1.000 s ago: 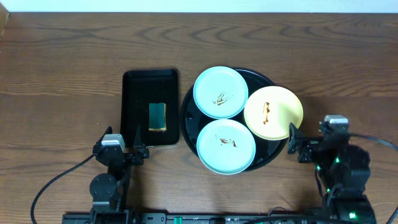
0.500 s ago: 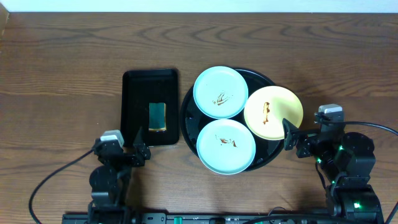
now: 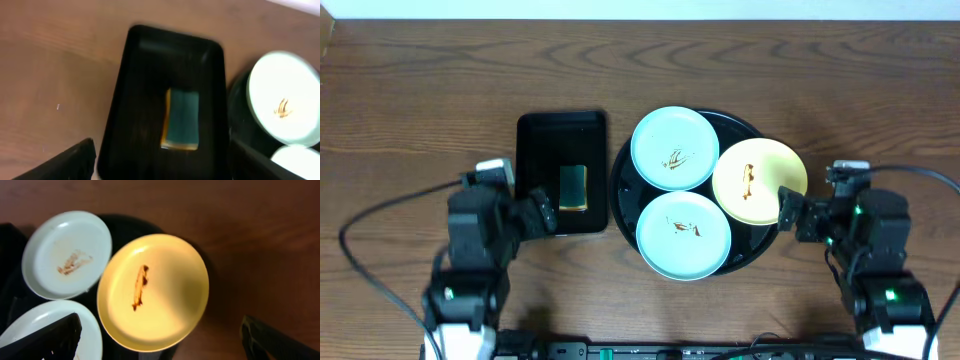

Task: Clean dirty plates on tray and stack at the side
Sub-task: 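Move the left gripper down onto the green-orange sponge in the black tray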

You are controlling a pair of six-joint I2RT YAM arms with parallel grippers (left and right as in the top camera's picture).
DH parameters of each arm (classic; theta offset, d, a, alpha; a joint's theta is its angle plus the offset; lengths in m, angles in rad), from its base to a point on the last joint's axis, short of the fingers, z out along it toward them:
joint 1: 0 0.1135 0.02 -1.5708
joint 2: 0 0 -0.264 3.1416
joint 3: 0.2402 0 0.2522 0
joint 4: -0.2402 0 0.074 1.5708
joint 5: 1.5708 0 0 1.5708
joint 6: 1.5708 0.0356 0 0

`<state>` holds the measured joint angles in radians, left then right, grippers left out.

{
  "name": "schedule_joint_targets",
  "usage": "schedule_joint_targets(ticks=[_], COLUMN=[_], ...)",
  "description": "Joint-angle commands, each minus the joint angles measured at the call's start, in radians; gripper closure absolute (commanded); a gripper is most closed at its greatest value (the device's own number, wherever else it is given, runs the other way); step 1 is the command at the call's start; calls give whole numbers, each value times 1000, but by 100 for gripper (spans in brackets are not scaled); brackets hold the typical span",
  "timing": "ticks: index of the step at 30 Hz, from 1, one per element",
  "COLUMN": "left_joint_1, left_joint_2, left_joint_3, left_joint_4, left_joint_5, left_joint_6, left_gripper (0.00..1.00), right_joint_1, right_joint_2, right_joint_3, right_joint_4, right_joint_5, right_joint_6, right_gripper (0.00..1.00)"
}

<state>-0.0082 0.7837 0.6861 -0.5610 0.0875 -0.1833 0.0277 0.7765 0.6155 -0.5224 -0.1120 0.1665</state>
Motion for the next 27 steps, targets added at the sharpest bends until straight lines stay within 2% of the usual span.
schedule_joint_targets(ticks=[1, 6, 10, 18, 27], left_joint_1=[4, 4, 4, 4, -66], left_joint_2=[131, 272, 294, 331, 536], left_joint_3=[169, 354, 364, 364, 364], left_joint_4=[-136, -318, -314, -224, -181], left_joint_5=[10, 7, 6, 10, 9], left_joint_6=[6, 6, 6, 6, 11], left_gripper=[16, 16, 16, 16, 19], right_joint_1=[4, 3, 3, 3, 4], right_joint_2=[75, 232, 332, 358, 363], right_joint_3=[78, 224, 311, 317, 317], right_joint_4=[-47, -185, -266, -248, -248], right_joint_5=[34, 37, 36, 82, 82], right_joint_6=[23, 11, -26, -26, -25], right_gripper=[1, 1, 1, 1, 1])
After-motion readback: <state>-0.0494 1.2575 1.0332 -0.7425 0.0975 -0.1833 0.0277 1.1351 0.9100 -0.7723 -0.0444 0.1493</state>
